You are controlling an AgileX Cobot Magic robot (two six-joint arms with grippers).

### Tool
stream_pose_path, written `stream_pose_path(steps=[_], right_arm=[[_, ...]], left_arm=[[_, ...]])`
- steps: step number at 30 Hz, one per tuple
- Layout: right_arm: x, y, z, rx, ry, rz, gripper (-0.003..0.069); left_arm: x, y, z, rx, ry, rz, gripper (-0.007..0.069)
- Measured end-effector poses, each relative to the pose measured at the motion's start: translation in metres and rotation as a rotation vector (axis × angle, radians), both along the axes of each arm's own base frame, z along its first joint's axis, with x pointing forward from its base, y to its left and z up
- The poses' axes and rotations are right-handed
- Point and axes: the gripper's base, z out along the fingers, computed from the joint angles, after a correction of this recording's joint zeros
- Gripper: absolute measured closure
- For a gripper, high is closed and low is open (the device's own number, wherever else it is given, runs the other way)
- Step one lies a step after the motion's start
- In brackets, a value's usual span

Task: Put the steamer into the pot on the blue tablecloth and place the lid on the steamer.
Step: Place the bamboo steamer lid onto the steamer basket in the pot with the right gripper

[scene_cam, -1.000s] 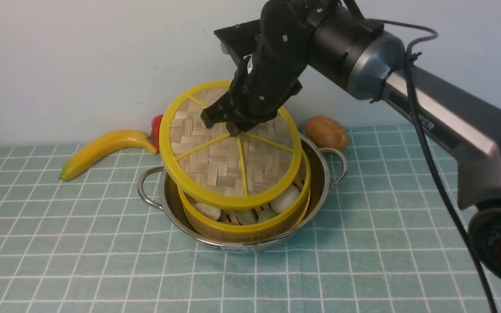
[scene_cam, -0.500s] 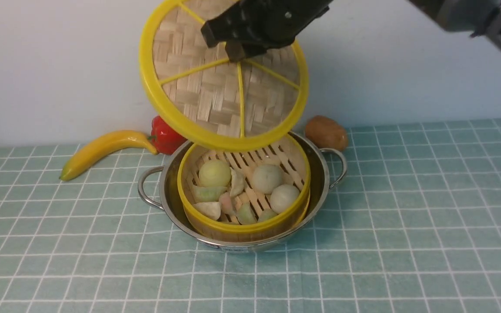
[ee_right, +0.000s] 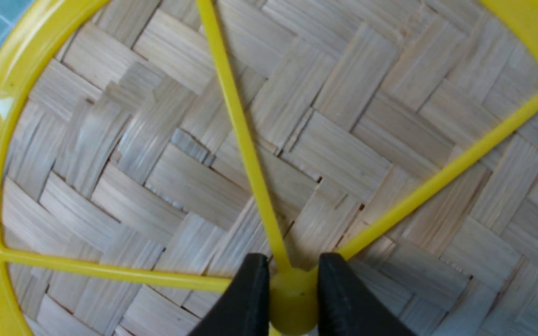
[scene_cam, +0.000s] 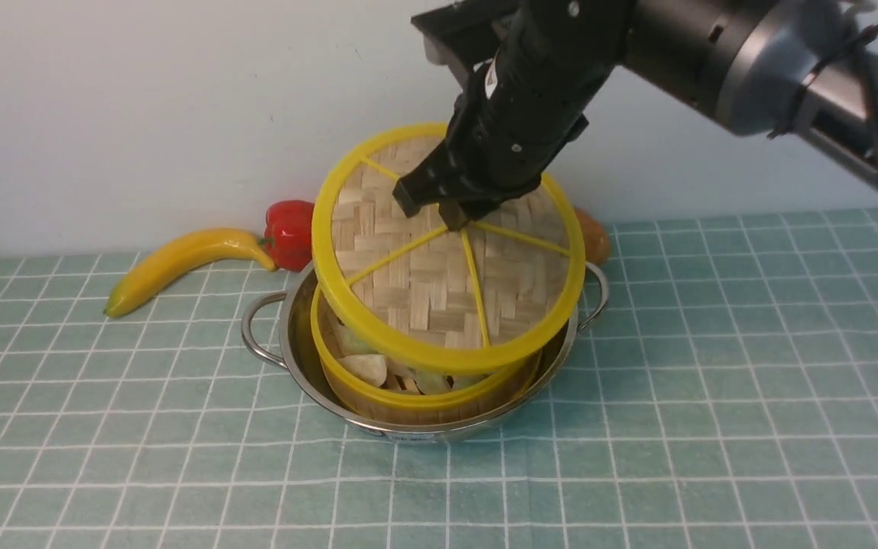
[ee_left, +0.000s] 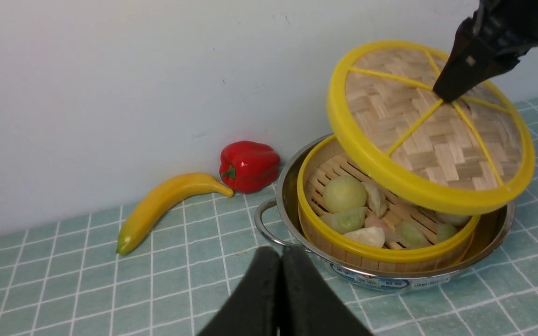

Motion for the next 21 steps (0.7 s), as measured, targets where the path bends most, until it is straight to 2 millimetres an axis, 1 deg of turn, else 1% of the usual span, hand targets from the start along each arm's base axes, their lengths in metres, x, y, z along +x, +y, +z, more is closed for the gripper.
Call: stream_pose_path(steps=[1,4,5,7,13,19,21], right_arm=[[0.003,0.003,-0.01,-0.016,0.013,0.004,0.0513],[0.011,0.008,-0.03,-0.038,0.02,0.017,0.0513],[0.011,0.008,-0.031,-0.039,0.02,0.019,0.0513],[0.016,0.012,-0.04,-0.034,0.009,0.024,0.0513],[0.02,0.015,-0.041,-0.009,-0.034,0.041,0.0513],[0.02,0.016,-0.04,0.003,-0.039,0.042,0.0513],[0.022,0.018,-0.044,0.005,-0.042,0.042,0.0513]], left_arm=[[0.0,0.0,0.0,0.0,-0.001,0.0,0.0632],[0.0,0.0,0.0,0.0,-0.001,0.0,0.0632],[0.0,0.0,0.0,0.0,-0.001,0.0,0.0632],[0.0,0.0,0.0,0.0,-0.001,0.0,0.0632],[0.0,0.0,0.0,0.0,-0.001,0.0,0.0632],[0.0,0.0,0.0,0.0,-0.001,0.0,0.0632],[0.0,0.0,0.0,0.0,-0.001,0.0,0.0632]])
